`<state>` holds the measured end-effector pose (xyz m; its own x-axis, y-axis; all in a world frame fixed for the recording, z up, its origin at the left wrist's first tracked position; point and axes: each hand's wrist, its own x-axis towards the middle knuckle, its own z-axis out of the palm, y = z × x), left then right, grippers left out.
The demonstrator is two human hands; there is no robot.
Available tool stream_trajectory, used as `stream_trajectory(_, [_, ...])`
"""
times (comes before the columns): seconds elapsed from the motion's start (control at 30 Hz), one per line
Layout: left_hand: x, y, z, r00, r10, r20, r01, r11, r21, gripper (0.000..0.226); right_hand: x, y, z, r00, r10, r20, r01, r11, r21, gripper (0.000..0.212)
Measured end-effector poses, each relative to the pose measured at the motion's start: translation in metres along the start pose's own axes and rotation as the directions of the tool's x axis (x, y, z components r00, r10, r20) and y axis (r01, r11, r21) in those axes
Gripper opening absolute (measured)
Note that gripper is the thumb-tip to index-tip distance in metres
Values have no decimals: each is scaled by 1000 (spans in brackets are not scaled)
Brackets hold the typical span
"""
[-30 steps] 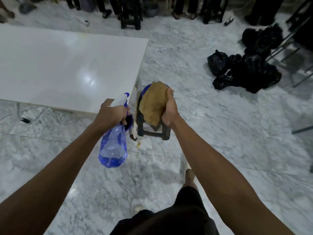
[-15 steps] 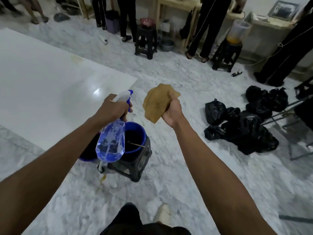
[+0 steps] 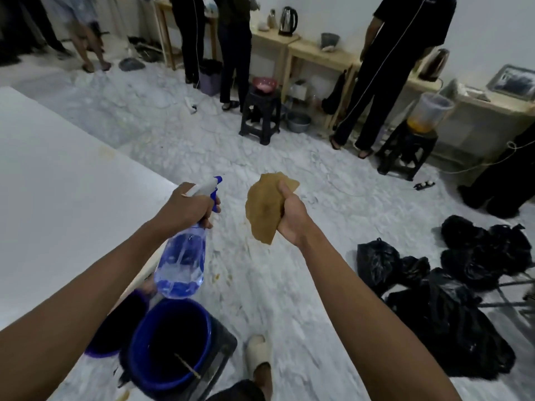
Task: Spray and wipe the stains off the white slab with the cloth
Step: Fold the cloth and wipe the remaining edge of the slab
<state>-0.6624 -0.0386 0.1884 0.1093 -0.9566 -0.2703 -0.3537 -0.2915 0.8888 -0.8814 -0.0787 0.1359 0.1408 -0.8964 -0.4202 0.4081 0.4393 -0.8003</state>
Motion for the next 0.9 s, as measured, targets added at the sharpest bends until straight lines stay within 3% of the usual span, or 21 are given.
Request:
stream_trajectory(0.17, [102, 48, 17, 999, -38, -30, 38, 999, -25, 22, 86, -71, -5, 999, 35, 18, -34, 998, -55, 49])
stream_trajectory(0.47, [269, 87, 23, 978, -135, -161, 124, 989, -75, 18, 281, -153, 32, 974, 104, 201, -44, 959, -279, 49])
stream_trajectory(0.6, [346, 96, 13, 945, -170, -278, 134, 980, -146, 28, 379, -182, 60, 901, 215, 377, -87, 941, -328, 51])
stream_trajectory(0.67, [378, 102, 3, 915, -224, -334, 170, 968, -182, 32, 423, -196, 80, 884, 271, 381, -114, 915, -387, 54])
stream_trajectory(0.8, [431, 105, -28, 861, -279, -425, 191, 952, -239, 16, 521, -207, 121, 831, 307, 464, -56, 876, -478, 48])
stream_trajectory(0.9, [448, 106, -48, 787, -343, -513, 223, 933, -282, 33, 556, -209, 164, 756, 393, 523, -104, 861, -497, 47])
